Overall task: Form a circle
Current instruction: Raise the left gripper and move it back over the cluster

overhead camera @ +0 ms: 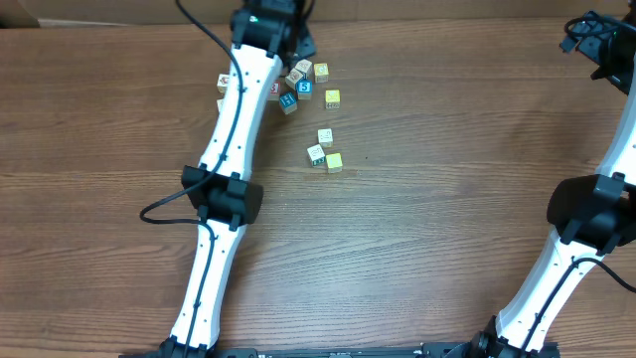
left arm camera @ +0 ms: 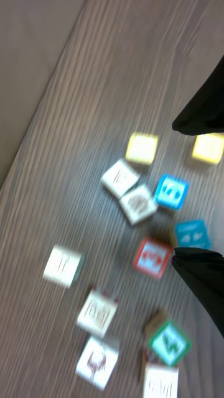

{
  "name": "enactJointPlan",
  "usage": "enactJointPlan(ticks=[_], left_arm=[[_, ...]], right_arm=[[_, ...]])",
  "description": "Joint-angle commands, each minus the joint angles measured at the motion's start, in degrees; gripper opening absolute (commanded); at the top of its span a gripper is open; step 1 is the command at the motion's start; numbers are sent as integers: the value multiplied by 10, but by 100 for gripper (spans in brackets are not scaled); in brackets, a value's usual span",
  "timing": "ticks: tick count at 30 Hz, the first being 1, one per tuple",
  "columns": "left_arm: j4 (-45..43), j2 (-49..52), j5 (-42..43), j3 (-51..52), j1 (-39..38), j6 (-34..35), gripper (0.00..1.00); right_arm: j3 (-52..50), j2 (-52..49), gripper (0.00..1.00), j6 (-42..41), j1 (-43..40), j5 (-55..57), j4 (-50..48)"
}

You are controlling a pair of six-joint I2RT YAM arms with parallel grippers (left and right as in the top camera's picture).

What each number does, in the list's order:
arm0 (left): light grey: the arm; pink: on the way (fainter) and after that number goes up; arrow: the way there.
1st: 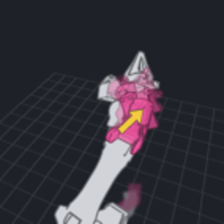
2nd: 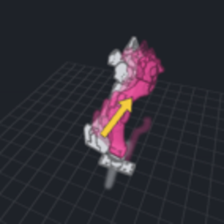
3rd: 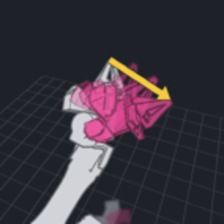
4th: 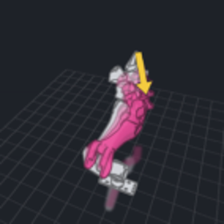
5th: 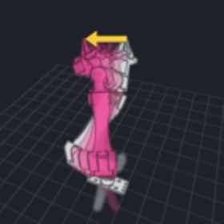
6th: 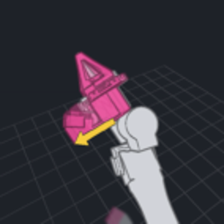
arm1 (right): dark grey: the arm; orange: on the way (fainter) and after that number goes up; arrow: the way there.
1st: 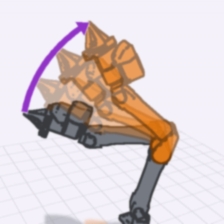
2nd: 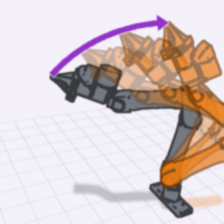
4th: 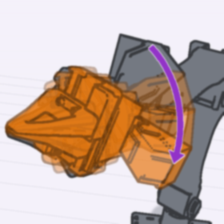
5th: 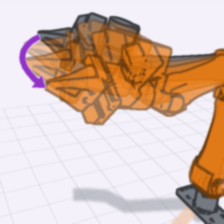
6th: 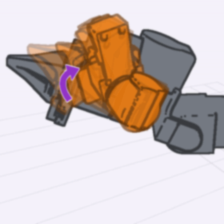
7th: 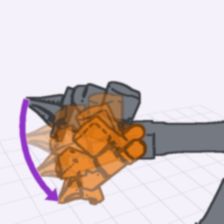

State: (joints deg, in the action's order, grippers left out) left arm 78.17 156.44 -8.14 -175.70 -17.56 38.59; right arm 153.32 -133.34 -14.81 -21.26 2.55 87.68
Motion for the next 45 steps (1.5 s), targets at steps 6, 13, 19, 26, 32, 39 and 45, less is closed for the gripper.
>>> enactJointPlan(ticks=[6,13,19,26,32,39,45], left_arm=[[-7,-5,-15,97,21,-48,55],[-24,-5,-15,152,22,-100,55],[-56,-5,-15,196,22,-106,57],[-95,-5,-16,225,23,-123,57],[-98,-5,-30,231,25,-127,59],[-111,-4,-32,247,26,-129,58],[-116,-4,-32,247,25,-129,49]], right_arm=[[7,8,100,0,1,4,-2],[7,8,100,0,1,4,-2],[7,8,100,0,1,4,-2],[7,8,100,0,1,4,-2],[7,8,100,0,1,4,-2],[7,8,100,0,1,4,-2],[7,8,100,0,1,4,-2]])
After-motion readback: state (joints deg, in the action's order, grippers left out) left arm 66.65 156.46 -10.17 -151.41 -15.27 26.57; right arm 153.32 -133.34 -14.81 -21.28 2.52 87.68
